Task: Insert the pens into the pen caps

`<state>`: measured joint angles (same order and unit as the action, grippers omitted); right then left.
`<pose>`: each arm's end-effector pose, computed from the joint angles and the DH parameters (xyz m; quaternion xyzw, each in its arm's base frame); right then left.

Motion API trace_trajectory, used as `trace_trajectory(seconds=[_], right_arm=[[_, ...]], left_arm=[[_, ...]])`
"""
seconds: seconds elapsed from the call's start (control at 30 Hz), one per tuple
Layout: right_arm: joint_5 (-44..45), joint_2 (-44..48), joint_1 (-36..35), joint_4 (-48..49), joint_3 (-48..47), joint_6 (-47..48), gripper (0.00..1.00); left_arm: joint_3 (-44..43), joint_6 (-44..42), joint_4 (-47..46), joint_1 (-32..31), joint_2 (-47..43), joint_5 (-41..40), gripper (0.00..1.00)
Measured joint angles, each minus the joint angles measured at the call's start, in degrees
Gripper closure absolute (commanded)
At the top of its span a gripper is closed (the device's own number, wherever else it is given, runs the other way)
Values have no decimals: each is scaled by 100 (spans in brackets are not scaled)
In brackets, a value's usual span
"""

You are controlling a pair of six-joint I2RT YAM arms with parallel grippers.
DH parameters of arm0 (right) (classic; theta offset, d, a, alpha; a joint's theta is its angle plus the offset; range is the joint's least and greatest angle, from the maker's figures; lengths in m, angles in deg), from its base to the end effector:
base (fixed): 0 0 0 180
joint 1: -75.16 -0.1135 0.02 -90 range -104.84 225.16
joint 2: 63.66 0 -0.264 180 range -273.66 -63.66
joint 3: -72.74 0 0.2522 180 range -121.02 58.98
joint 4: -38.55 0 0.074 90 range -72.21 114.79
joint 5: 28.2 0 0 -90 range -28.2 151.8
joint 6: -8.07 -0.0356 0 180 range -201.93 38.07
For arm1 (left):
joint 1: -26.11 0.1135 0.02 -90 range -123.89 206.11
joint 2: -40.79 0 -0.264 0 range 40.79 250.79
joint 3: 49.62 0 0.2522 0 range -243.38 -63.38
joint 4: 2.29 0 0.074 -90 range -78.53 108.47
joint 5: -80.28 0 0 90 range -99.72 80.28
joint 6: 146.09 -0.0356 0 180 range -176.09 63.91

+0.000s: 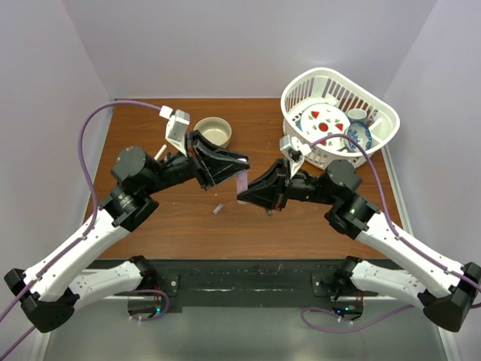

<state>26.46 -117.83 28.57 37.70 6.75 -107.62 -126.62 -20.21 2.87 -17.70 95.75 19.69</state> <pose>0.1317 0.1692 0.3988 -0.3402 0.5537 0.5895 0.4797 0.1342 -0.1529 0.4548 0.2432 0.5607 -0.6139 0.4996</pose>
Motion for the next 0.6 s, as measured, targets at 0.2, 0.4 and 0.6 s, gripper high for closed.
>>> trace_trajectory(seconds=[0.2,0.4,0.6], right_arm=[[-22,-109,-79,-723,-485,181,100],[-236,-422,-85,-1421,-1110,343,100],[-372,-686,-37,-2013,-1453,409,100]], left_arm=[[754,413,-1073,48,-308,-7,100],[1733,1307,-3200,166,-289,-28,100],[2251,1670,-4052,199,-247,-304,100]])
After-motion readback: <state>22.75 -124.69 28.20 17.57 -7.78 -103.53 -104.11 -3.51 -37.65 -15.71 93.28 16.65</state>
